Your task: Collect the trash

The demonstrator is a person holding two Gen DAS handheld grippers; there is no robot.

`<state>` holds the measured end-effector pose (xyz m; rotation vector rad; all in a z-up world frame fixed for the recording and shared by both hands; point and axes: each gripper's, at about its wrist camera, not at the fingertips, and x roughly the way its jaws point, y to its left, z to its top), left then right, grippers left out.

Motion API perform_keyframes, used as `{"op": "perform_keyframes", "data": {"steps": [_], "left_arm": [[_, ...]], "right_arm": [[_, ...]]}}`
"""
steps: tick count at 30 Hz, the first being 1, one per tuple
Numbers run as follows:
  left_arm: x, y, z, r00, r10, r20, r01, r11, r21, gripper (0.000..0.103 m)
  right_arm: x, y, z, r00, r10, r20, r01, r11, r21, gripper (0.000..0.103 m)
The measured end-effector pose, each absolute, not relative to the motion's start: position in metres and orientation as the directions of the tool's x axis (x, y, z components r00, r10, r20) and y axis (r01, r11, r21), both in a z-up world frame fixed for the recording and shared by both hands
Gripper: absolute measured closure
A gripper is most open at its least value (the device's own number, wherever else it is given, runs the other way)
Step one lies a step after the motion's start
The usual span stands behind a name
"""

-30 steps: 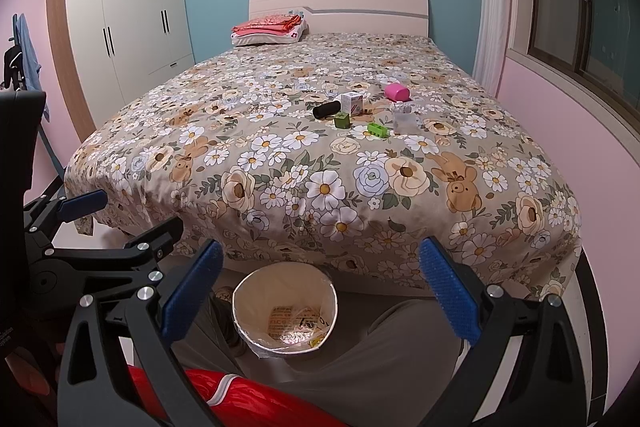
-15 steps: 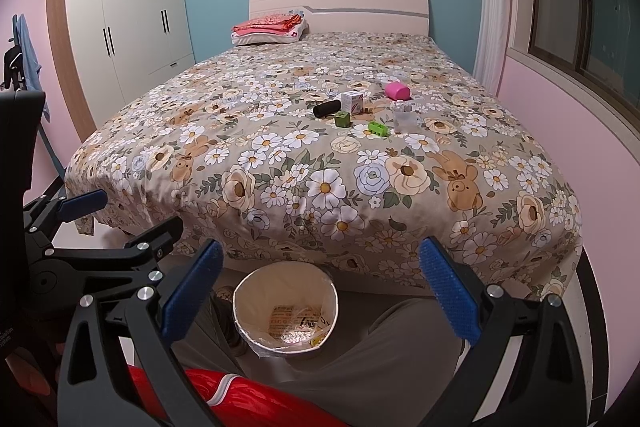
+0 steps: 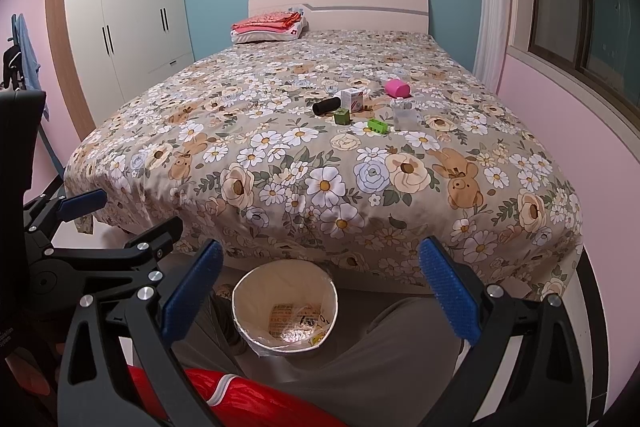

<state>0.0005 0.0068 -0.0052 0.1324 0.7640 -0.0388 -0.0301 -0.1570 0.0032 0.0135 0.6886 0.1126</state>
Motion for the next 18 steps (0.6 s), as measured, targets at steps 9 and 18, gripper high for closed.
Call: {"op": "perform_keyframes", "data": {"steps": [9,18], "left_arm": [[0.028,-0.006,-0.014,0.704,-0.018,-0.710,0.140,0.984,0.114,0.007],[0.083,-0.024,-0.016,0.679,-0.076,-0.730,0.196,0.977,0.081,0.007]], "right_arm": [[-0.013,-0.165,0.004,0.778,0.086,-0.623,-0.079,0.996,0.038,0.003],[0.032,-0.185,0.007,0.769,0.080,-0.634,-0.067,0.997,0.044,0.003]]}}
